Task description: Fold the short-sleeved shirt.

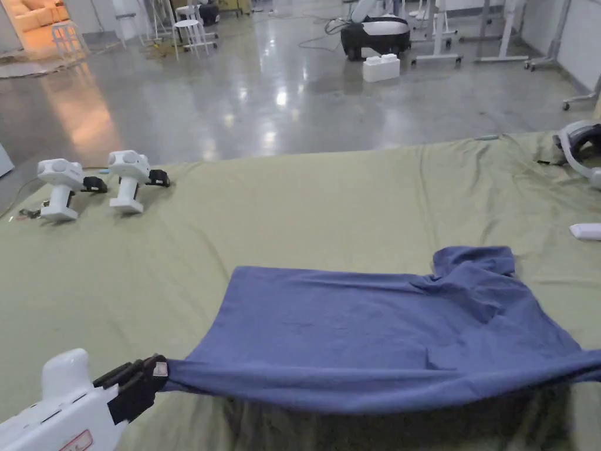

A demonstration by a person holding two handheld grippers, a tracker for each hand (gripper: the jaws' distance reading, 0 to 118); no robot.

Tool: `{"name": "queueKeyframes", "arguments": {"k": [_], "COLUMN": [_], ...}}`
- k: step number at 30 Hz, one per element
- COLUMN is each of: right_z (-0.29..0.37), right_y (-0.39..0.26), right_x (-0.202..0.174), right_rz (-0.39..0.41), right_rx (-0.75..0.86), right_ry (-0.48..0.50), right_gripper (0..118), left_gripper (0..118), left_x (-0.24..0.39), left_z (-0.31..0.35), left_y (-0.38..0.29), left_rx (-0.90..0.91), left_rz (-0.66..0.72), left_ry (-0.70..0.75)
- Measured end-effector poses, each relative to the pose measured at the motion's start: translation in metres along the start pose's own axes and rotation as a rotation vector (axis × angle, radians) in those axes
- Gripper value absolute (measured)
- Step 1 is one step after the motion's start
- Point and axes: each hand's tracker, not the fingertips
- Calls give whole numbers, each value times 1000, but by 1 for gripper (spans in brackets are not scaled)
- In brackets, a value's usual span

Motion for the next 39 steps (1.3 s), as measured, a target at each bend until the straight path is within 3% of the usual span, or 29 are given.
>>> {"name": "queueKeyframes", "arguments": {"k": [4, 9, 10, 11, 12, 13, 14, 15, 19, 24, 28, 30, 31, 32, 33, 34, 35, 37, 38, 39], "right_z": [12, 3, 3, 0, -4, -8, -1, 0, 32, 104, 154, 168, 172, 174, 175, 176, 176, 175, 175, 174], "right_y": [-56, -91, -98, -101, -103, -106, -109, -110, -98, -51, -33, -30, -28, -27, -27, -27, -27, -25, -27, -26], "right_x": [11, 14, 14, 16, 18, 23, 20, 23, 20, -6, -39, -61, -69, -76, -82, -90, -94, -98, -101, -101], "right_rz": [26, 27, 40, 58, 62, 41, 15, 2, 23, 17, 71, 127, 149, 160, 175, 175, 177, 189, 187, 190], "right_rx": [-104, -222, -224, -245, -281, -315, -355, -366, -260, 36, 277, 337, 345, 342, 353, 365, 370, 344, 360, 360], "right_ry": [-7, 25, 13, 3, -8, -6, 4, -1, -56, 48, 153, 155, 147, 154, 160, 145, 128, 145, 102, 113], "right_gripper": [13, 13, 13, 20, 33, 48, 69, 76, 80, 83, 82, 71, 55, 21, 10, 9, 7, 6, 4, 4], "left_gripper": [9, 10, 15, 41, 75, 97, 98, 98, 98, 98, 98, 94, 85, 66, 44, 12, 2, 1, 1, 1], "left_x": [-19, -30, -32, -36, -41, -44, -46, -47, -27, 34, 89, 104, 111, 118, 124, 129, 132, 134, 131, 133], "left_z": [18, 11, 10, 9, 7, 6, 10, 12, 47, 108, 142, 146, 147, 149, 148, 150, 151, 150, 151, 151], "left_y": [-43, -72, -74, -74, -73, -74, -72, -68, -43, -10, -4, -7, -9, -11, -13, -17, -20, -21, -20, -18], "left_rx": [-93, -212, -226, -216, -225, -246, -222, -211, -90, 242, 367, 354, 347, 338, 332, 342, 346, 361, 342, 336], "left_rz": [59, 13, 10, 4, 8, 15, 21, 24, -44, -167, -308, -319, -328, -343, -377, -392, -392, -361, -333, -346], "left_ry": [21, 36, 50, 60, 66, 79, 87, 109, 132, 169, 201, 181, 172, 170, 166, 166, 163, 132, 69, 98]}}
